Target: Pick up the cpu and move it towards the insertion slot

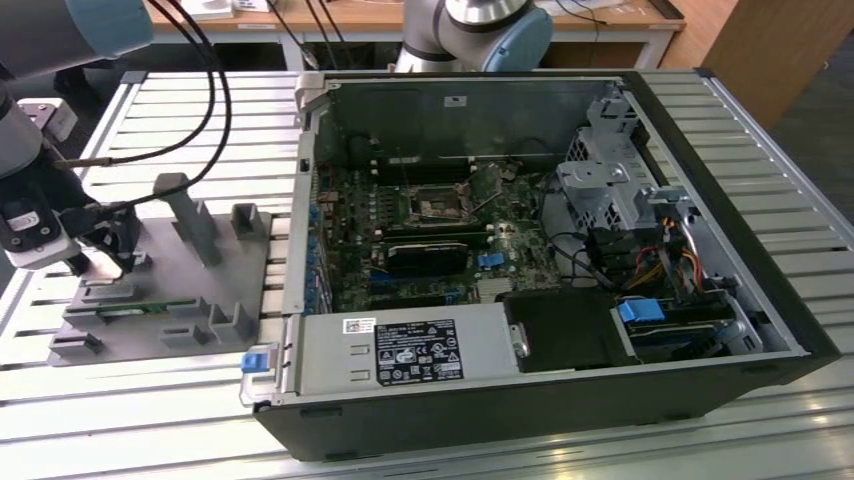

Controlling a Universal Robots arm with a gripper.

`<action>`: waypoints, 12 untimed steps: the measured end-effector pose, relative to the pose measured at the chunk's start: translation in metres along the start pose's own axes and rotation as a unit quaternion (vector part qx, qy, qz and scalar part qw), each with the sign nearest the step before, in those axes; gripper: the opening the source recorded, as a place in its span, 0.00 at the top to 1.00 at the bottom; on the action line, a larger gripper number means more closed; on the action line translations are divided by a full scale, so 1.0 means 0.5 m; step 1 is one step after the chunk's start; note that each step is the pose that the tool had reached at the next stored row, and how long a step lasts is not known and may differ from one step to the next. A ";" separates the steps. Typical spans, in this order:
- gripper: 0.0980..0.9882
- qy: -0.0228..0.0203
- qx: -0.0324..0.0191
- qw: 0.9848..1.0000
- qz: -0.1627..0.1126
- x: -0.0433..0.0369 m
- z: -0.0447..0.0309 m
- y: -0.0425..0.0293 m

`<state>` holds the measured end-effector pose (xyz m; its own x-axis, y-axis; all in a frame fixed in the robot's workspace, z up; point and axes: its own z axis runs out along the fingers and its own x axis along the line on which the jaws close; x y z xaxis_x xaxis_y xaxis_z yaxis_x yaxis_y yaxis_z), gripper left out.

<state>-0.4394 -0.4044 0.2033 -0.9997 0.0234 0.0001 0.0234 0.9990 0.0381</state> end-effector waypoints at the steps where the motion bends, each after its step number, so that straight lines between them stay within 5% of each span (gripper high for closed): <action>1: 0.51 0.000 0.000 1.000 0.000 0.000 -0.002 0.000; 12: 0.51 0.000 0.000 1.000 0.000 0.000 -0.012 0.000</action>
<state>-0.4394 -0.4044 0.2095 -0.9997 0.0234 0.0001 0.0234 0.9990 0.0381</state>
